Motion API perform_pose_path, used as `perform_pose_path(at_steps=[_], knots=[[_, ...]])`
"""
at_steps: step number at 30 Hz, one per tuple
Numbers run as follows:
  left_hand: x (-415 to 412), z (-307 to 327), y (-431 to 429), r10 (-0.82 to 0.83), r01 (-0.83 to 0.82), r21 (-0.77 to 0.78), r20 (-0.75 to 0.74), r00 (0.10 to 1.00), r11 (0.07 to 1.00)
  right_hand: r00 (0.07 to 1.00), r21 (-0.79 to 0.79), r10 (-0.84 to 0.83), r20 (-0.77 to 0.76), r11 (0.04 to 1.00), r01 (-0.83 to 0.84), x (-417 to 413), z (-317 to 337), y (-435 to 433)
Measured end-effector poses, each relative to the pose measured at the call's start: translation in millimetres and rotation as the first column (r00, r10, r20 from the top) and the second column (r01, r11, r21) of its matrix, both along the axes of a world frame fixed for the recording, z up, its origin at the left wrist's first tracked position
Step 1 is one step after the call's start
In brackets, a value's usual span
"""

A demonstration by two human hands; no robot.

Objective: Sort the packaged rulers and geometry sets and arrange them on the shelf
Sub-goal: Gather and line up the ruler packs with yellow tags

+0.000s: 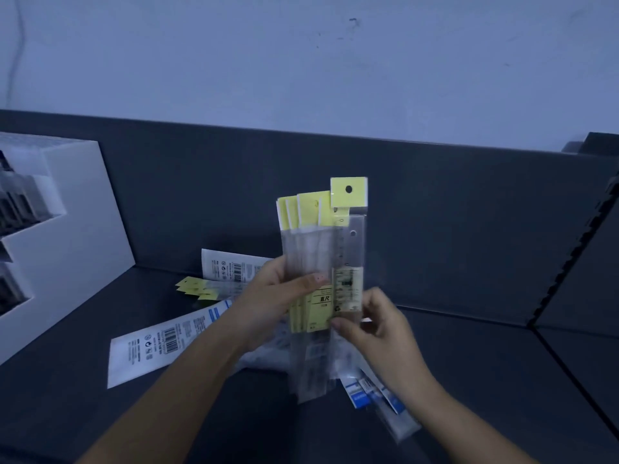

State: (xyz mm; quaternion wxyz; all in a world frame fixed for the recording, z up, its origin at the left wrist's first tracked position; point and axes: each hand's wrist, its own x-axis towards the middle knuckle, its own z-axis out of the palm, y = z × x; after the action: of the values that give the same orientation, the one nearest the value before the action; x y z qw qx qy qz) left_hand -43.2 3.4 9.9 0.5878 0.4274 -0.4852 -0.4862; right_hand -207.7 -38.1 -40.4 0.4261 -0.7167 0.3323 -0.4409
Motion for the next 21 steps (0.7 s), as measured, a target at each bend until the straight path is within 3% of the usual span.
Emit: perform_pose_path(at_steps=[3,7,8,11,14,17,19,21], knots=[[2.4,0.7,0.6,0.011,-0.009,-0.033,0.048,0.999,0.999,0.996,0.061,-0.093,0.013,0.994,0.092,-6.4,4.4,-5.8],[-0.6,-2.8,1.7,0.077,-0.077,-0.094,-0.006,0.997,0.993,0.961,-0.166,-0.258,-0.103,0.957,0.239,-5.3,15.5,5.5],[-4.1,-3.9,2.5,0.083,-0.089,-0.099,-0.057,0.995,0.991,0.953,-0.220,-0.235,-0.193,0.957,0.191,2.6,16.3,13.4],[-16.1,-8.4,4.9,0.059,-0.084,-0.145,-0.171,0.983,0.986,0.929,-0.141,-0.097,-0.358,0.989,0.049,33.3,11.7,38.8],[-13.2,-9.9,6.7,0.082,-0.121,-0.149,-0.246,0.966,0.981,0.879,-0.424,-0.134,-0.458,0.902,-0.083,48.9,-2.4,45.8],[0.0,-10.1,5.5,0.152,-0.187,-0.107,-0.278,0.949,0.976,0.709,-0.601,-0.320,-0.628,0.779,-0.181,41.4,-9.6,42.5],[7.2,-8.6,3.9,0.156,-0.197,-0.101,-0.319,0.935,0.975,0.754,-0.599,-0.258,-0.604,0.771,-0.216,40.0,-10.6,41.9],[12.2,-4.1,4.3,0.112,-0.171,-0.143,-0.348,0.931,0.975,0.868,-0.391,-0.017,-0.497,0.897,-0.206,39.7,-6.1,43.5]])
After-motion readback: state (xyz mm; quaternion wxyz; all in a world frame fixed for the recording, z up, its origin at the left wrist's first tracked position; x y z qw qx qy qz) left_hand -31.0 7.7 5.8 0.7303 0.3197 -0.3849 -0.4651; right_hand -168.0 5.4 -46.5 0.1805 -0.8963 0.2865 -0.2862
